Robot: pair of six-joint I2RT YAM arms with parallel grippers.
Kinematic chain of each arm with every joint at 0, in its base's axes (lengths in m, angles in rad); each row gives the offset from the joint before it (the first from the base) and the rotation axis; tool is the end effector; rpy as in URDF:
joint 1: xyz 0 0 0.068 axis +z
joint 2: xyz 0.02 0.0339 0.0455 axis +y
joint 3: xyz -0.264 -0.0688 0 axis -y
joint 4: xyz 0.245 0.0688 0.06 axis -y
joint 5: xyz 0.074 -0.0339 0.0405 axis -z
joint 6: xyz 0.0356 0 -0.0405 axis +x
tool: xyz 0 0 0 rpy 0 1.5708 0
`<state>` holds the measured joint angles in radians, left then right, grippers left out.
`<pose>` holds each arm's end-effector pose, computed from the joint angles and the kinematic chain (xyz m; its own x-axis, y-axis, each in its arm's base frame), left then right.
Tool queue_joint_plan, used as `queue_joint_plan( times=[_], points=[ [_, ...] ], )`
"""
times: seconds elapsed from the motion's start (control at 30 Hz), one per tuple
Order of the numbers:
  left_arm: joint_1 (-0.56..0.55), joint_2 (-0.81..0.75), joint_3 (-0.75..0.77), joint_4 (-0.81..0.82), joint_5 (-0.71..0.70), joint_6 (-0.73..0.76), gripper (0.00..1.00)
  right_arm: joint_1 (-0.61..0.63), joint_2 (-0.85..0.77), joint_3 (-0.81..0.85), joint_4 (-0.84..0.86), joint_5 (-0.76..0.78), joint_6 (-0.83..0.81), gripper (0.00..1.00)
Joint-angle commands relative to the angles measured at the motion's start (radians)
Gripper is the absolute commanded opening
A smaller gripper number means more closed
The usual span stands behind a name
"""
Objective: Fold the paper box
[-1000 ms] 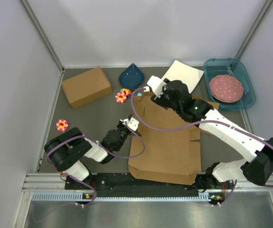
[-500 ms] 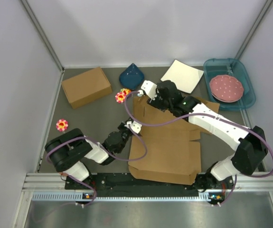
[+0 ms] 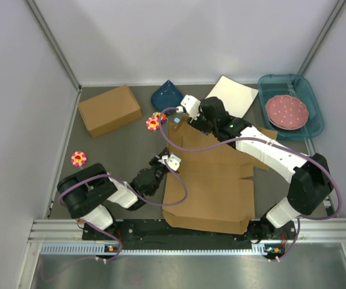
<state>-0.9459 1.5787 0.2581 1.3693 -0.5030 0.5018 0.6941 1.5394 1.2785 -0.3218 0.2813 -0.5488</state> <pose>0.1578 -0.1894 0.1601 0.2313 0.3998 -0.8870 0.3623 0.8107 0.4599 0.2786 0.2190 0.3126 -0.1332 -0.7629 -0.6327 -0.5929 0.5729 -0.5659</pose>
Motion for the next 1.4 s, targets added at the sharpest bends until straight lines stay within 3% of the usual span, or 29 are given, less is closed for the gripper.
queue_joint_plan(
  times=[0.0,0.67,0.77,0.9,1.0,1.07,1.2,1.37],
  points=[
    [-0.014,-0.022,-0.019,0.3,0.004,0.032,0.0,-0.015,0.008,0.015,0.059,-0.031,0.021,0.55],
    [-0.019,-0.011,-0.013,0.301,-0.014,0.03,0.0,-0.015,0.054,-0.021,0.063,-0.073,0.036,0.36],
    [-0.019,-0.013,-0.013,0.3,-0.019,0.026,0.0,-0.015,0.057,-0.021,0.059,-0.077,0.039,0.28],
    [-0.019,-0.013,-0.01,0.3,-0.035,0.03,0.0,-0.015,0.057,-0.028,0.058,-0.065,0.043,0.09],
    [-0.019,-0.016,0.0,0.3,-0.067,0.03,0.01,-0.015,0.041,-0.041,0.059,-0.031,0.052,0.03],
    [-0.021,-0.016,0.015,0.301,-0.097,0.029,0.08,-0.008,0.013,-0.057,0.066,0.015,0.061,0.0],
    [-0.031,-0.028,0.03,0.291,-0.161,0.014,0.54,0.016,-0.045,-0.093,0.07,0.116,0.099,0.0],
    [-0.044,-0.14,0.053,0.095,-0.224,-0.104,0.68,0.08,-0.093,-0.151,0.089,0.286,0.11,0.0]
  ],
)
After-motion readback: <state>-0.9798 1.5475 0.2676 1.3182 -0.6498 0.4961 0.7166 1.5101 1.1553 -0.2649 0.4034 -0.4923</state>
